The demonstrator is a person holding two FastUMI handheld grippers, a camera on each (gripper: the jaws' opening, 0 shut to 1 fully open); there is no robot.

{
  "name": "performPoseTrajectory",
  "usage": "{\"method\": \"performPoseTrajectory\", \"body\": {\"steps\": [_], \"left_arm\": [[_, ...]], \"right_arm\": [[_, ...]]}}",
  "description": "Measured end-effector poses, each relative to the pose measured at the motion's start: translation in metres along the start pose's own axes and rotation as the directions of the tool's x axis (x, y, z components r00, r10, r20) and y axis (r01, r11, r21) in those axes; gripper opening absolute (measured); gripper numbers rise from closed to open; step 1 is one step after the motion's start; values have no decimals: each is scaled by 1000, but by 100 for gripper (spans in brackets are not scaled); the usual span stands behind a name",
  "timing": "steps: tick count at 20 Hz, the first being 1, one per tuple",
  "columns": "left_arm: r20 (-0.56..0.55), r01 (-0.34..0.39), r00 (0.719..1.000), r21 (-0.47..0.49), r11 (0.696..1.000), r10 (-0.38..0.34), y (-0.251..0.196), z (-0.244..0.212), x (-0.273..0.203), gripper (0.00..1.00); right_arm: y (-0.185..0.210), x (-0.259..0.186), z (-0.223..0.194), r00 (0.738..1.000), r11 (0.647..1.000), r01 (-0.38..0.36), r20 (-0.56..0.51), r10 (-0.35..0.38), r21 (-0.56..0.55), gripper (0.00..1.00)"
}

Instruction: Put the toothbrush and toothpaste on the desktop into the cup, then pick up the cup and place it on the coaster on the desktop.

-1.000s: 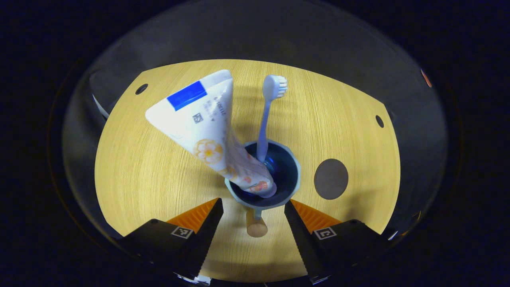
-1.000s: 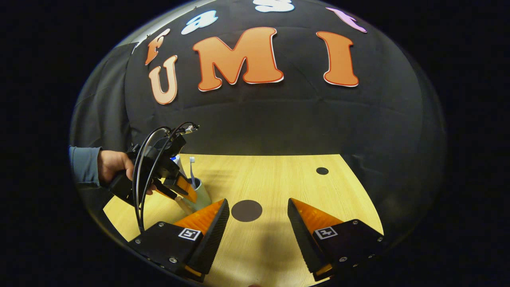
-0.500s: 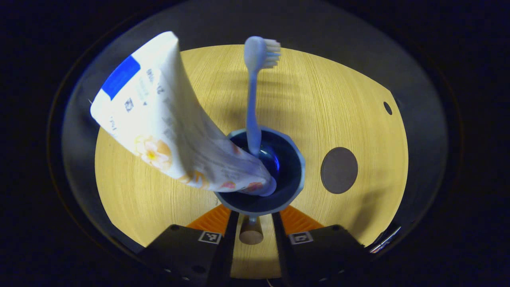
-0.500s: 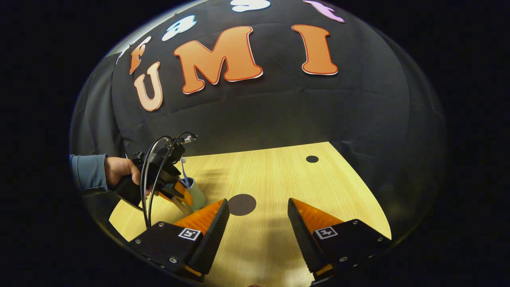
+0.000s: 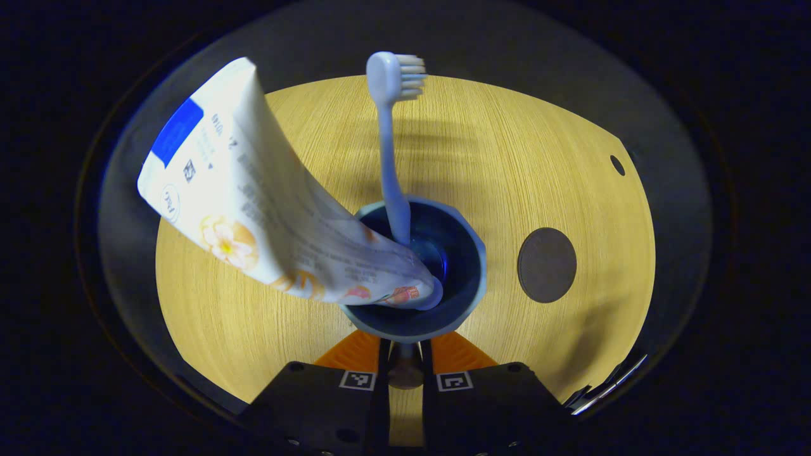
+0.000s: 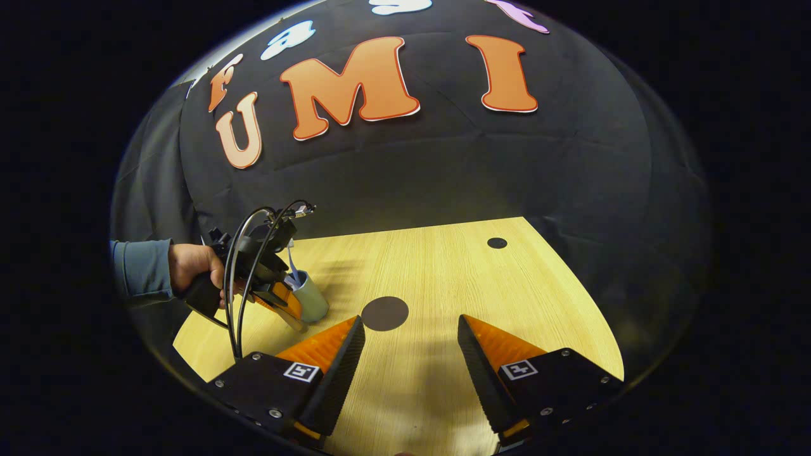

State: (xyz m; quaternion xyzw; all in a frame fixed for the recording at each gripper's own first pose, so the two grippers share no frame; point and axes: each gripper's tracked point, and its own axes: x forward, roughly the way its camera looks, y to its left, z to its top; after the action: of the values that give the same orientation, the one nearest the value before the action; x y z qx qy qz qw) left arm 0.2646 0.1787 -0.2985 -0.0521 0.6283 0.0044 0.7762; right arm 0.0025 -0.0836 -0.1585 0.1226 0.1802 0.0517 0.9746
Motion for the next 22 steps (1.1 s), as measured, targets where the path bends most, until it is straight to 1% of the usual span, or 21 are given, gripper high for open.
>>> {"method": "performPoseTrajectory", "body": {"steps": [3,8,15,16,19,22], "left_arm": [[28,5,1000,20,1000,-6,2,9,-5,20],[86,-7,996,115,993,-3,-3,36,-13,20],[86,66,993,210,975,-86,-43,69,-5,20],[84,74,992,220,973,-94,-32,63,-3,20],[73,88,991,241,967,-108,-67,72,8,20],[59,95,992,262,960,-115,-82,68,4,20]], "right_arm": [[-5,-4,-2,1000,1000,8,-4,-8,7,89],[-10,-11,0,1000,1000,25,-1,-25,3,89],[-30,-29,6,997,997,70,14,-70,-20,89],[-33,-31,6,997,997,76,14,-75,-23,89],[-44,-38,8,996,995,93,16,-93,-26,89],[-52,-41,9,994,994,104,24,-104,-24,89]]}}
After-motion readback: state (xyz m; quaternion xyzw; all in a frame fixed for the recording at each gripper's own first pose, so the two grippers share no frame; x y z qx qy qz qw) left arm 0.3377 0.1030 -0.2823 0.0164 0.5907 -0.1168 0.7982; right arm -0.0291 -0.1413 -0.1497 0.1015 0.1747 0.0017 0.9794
